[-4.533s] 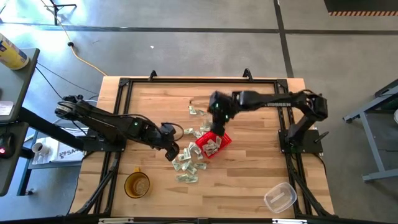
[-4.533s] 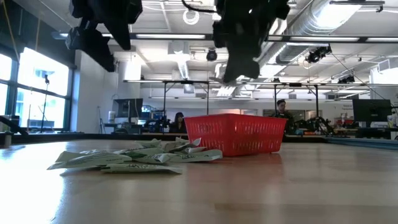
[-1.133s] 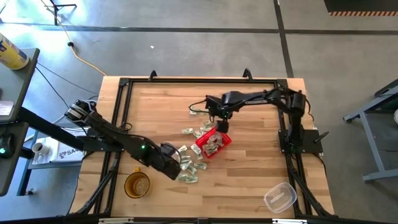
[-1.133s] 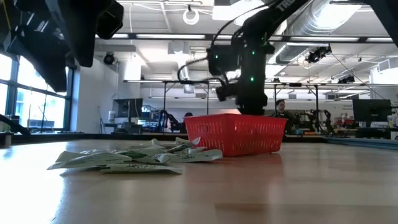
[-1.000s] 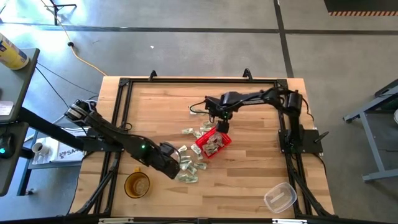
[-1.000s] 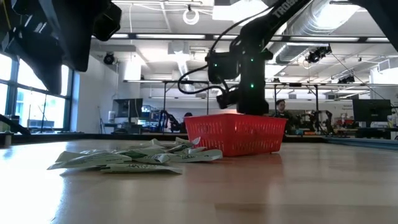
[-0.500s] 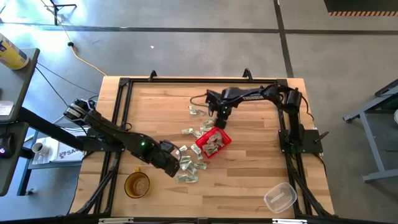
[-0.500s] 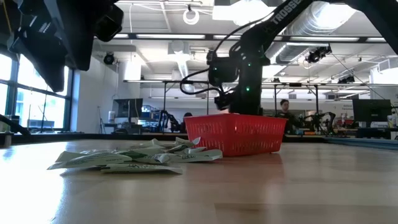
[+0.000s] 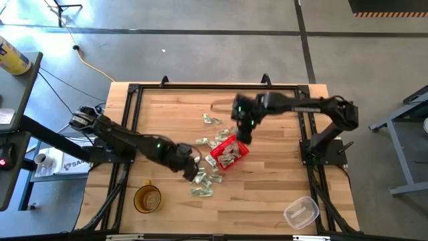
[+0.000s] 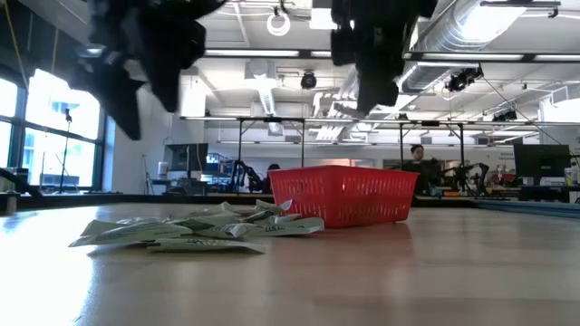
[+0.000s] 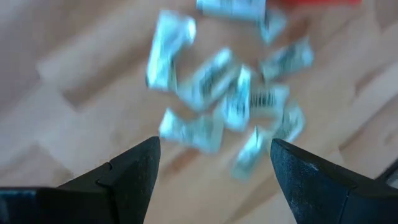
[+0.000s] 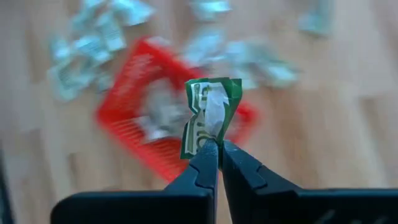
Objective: Pick and place items into bin
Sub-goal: Put the green stevia packet into the red bin, then put the light green stevia packet into the red bin
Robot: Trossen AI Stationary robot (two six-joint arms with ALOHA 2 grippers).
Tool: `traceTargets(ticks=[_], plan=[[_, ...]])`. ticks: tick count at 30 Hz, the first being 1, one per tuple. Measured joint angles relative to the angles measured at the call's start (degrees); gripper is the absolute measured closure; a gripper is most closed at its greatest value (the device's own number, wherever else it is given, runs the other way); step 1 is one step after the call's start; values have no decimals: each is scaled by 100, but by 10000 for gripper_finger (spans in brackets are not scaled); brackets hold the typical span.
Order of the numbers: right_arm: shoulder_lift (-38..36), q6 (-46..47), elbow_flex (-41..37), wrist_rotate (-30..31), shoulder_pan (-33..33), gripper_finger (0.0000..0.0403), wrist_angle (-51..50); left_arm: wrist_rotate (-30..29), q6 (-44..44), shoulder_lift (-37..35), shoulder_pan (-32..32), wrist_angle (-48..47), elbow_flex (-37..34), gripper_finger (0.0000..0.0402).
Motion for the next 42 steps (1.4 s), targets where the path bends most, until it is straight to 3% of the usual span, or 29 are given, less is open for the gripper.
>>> traceTargets(ticks=[3, 5, 7, 11, 16, 19, 26, 30, 36, 39, 42], plan=[[127, 189, -9, 845, 710, 389, 258, 25, 697, 0, 484, 160, 0, 62], [183, 65, -12, 1551, 1042, 364, 365, 224, 1236, 0, 869, 137, 2, 62], [206, 54, -7, 2074, 1231, 326, 352, 357, 1821, 0, 1277, 70, 2, 62], [176, 440, -7, 2557, 1346, 230, -26, 771, 2839, 2, 2160, 137, 2, 62], [-483, 909, -7, 3606, 1635, 126, -624, 1017, 4131, 2, 2976, 848, 3, 62], [-1071, 1696, -6, 3903, 1740, 91, -1164, 1123, 3916, 141, 3532, 1200, 15, 62], [-1900, 3700, 2, 4577, 1729, 71, -2511, 1114, 2879, 1030, 4426, 1836, 9, 62], [-1917, 3916, 2, 4754, 1701, 71, -2586, 985, 2598, 1665, 4453, 2249, 242, 62], [-1892, 4132, 2, 4875, 1702, 71, -2607, 235, 2759, 2516, 4240, 1634, 957, 66], [-1893, 4221, 2, 4964, 1703, 71, -2643, -253, 3051, 2777, 4117, 1139, 1250, 92], [-1892, 4265, 2, 4994, 1703, 71, -2666, -514, 3331, 2852, 4043, 1000, 1306, 152]])
